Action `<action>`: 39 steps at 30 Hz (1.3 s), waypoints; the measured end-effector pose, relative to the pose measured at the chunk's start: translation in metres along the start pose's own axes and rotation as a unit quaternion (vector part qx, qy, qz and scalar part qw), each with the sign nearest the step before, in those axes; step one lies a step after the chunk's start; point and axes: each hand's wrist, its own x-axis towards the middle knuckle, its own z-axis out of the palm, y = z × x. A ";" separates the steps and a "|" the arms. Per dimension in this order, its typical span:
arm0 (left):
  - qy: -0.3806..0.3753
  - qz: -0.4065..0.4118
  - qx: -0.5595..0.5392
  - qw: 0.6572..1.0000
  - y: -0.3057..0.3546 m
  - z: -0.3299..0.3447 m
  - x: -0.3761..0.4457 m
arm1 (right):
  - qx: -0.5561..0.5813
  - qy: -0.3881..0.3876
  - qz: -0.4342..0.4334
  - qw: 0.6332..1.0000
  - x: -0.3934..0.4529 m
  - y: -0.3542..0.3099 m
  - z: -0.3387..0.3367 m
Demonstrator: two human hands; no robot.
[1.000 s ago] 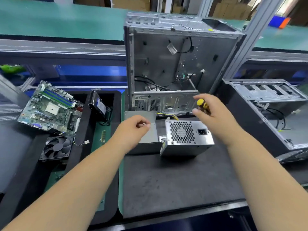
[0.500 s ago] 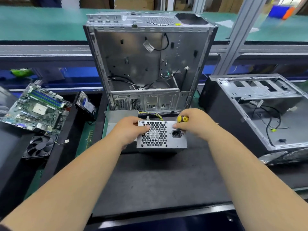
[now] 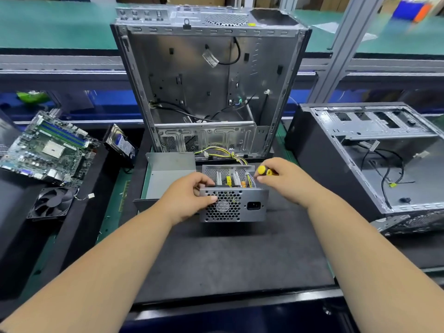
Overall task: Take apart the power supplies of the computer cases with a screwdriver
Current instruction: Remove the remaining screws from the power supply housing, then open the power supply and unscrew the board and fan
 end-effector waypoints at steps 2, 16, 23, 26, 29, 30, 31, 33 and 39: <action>-0.025 0.007 0.036 0.999 -0.005 0.001 -0.006 | -0.029 0.040 -0.022 0.999 -0.002 0.009 0.004; -0.029 0.038 0.199 0.979 -0.020 0.020 -0.021 | -0.131 0.033 0.033 0.990 -0.038 0.070 0.050; -0.044 0.034 0.122 0.991 -0.017 0.015 -0.023 | -0.117 0.001 0.078 0.990 -0.040 0.075 0.054; 0.021 0.049 0.040 0.998 -0.010 0.012 -0.024 | -0.032 0.071 0.063 0.995 -0.033 0.058 0.053; 0.064 0.041 -0.019 0.997 -0.005 0.010 -0.023 | 0.003 0.052 0.025 0.998 -0.022 0.029 0.055; 0.065 0.037 -0.036 0.997 -0.004 0.009 -0.023 | 0.005 0.031 0.018 0.999 -0.019 0.019 0.057; 0.062 0.033 -0.047 0.996 -0.003 0.009 -0.024 | 0.002 0.007 0.013 1.000 -0.016 0.011 0.059; 0.060 0.029 -0.051 0.997 -0.002 0.009 -0.024 | -0.027 -0.034 0.008 0.999 -0.011 -0.002 0.063; 0.070 0.000 -0.079 0.994 -0.003 0.005 -0.026 | -0.104 -0.075 0.021 0.992 -0.005 -0.017 0.071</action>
